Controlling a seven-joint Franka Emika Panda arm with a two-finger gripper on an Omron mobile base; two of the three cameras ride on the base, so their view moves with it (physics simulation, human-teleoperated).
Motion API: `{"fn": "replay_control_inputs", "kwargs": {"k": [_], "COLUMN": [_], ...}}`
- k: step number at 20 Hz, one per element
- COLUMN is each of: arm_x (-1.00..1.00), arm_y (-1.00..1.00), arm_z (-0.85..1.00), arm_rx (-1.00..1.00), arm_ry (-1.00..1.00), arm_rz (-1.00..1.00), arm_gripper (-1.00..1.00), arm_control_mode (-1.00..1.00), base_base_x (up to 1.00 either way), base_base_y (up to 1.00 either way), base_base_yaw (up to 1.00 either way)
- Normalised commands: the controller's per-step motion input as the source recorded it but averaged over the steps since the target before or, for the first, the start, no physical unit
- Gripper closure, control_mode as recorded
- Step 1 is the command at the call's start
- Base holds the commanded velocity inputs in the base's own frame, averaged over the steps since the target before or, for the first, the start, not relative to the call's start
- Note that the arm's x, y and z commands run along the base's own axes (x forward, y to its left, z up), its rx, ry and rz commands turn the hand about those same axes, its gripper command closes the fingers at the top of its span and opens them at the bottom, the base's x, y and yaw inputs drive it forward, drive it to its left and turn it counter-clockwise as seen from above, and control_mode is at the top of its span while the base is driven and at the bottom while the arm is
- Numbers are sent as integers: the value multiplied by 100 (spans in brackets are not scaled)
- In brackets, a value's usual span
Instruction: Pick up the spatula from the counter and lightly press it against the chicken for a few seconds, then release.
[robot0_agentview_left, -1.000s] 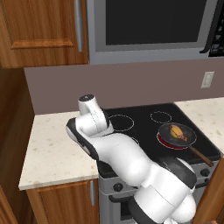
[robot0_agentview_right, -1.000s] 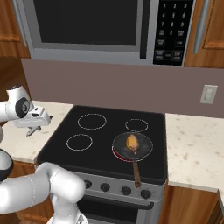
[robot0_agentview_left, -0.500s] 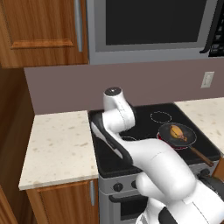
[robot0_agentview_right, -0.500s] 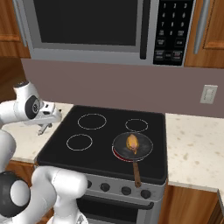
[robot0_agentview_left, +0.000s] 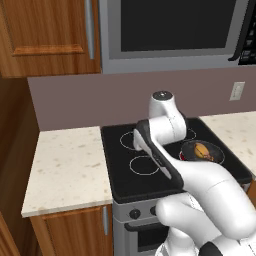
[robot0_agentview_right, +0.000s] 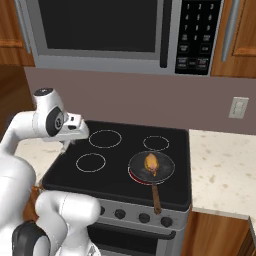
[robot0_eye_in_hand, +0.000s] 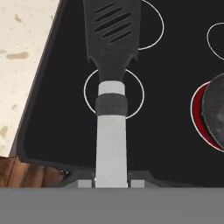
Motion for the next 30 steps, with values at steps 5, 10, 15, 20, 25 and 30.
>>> {"fn": "replay_control_inputs", "kwargs": {"k": [5, 10, 15, 20, 25, 30], "arm_x": [-16, -5, 0, 0, 0, 0], "arm_y": [-71, -52, -22, -31, -55, -46], "arm_z": [37, 14, 0, 1, 5, 6], "arm_rx": [0, 1, 0, 1, 0, 0], "arm_ry": [1, 2, 3, 6, 11, 12], "arm_rz": [0, 0, 0, 0, 0, 0], "arm_gripper": [100, 100, 100, 100, 100, 100], "arm_control_mode": [-100, -100, -100, -100, -100, -100], "base_base_x": [0, 0, 0, 0, 0, 0], "base_base_y": [0, 0, 0, 0, 0, 0], "base_base_yaw": [0, 0, 0, 0, 0, 0]}}
